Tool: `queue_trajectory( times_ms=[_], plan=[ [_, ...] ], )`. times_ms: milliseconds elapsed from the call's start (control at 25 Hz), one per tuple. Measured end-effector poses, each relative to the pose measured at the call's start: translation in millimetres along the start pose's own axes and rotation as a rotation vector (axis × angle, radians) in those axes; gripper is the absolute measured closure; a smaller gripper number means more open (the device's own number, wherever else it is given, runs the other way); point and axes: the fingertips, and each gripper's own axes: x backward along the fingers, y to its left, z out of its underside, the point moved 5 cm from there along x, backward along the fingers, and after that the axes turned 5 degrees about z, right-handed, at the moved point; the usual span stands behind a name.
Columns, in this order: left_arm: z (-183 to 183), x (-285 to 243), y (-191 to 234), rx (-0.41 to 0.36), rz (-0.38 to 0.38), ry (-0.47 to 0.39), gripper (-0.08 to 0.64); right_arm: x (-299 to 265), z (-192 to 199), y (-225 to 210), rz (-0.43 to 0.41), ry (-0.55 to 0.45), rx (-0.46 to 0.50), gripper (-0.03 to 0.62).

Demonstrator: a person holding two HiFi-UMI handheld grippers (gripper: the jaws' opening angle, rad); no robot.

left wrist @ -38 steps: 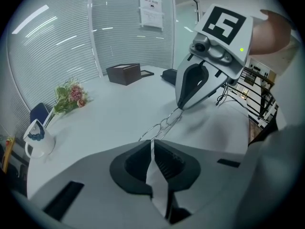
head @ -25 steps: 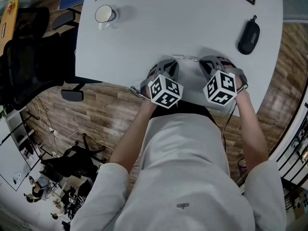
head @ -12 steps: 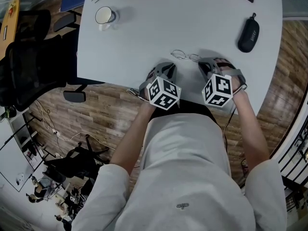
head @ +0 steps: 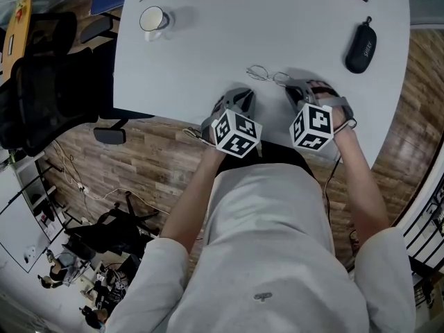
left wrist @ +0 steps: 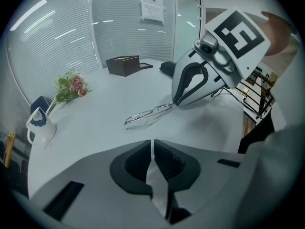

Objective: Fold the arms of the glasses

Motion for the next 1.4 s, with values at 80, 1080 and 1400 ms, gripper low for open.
queue_trajectory(
  times_ms=[80,1080,1400],
  plan=[
    [0.9,1.1,0.5,0.008,-0.005,-0.001,0.526,-1.4,-1.5,-1.0,0.004,0.0,-0.003,0.565],
    [18.9,28.4,25.5,-0.07,0.122,-0.061,0.526,10.5,-25.3,17.3,0.088,0.101,-0.275,0.537],
    [20.1,56.5,33.6,-0.097,0.178,-0.143,0.526,32.7,-43.0,23.5,0.191,0.121,-0.443,0.545]
  ],
)
